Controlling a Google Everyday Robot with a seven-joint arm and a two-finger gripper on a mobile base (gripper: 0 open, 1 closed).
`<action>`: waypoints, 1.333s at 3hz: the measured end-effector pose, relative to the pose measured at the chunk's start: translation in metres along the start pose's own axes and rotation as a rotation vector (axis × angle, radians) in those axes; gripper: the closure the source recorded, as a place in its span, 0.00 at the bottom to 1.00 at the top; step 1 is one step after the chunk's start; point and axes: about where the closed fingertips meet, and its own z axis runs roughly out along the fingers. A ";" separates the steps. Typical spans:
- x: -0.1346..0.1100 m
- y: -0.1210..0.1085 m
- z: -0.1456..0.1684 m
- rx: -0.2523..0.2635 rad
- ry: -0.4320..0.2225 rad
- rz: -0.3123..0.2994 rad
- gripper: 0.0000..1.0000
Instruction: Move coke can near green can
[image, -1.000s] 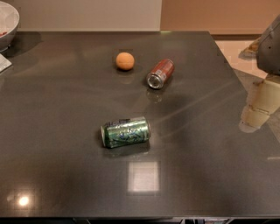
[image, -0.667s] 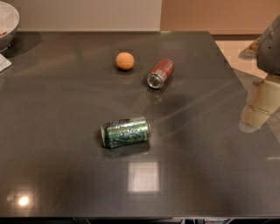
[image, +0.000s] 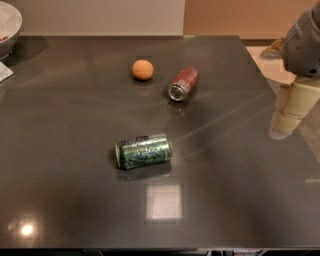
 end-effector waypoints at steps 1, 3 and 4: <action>-0.028 -0.058 0.037 -0.013 -0.066 -0.257 0.00; -0.078 -0.111 0.089 -0.076 -0.153 -0.518 0.00; -0.119 -0.142 0.120 -0.103 -0.203 -0.668 0.00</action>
Offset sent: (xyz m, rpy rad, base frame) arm 0.2080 0.1277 -0.0544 0.0239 -0.0117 0.8333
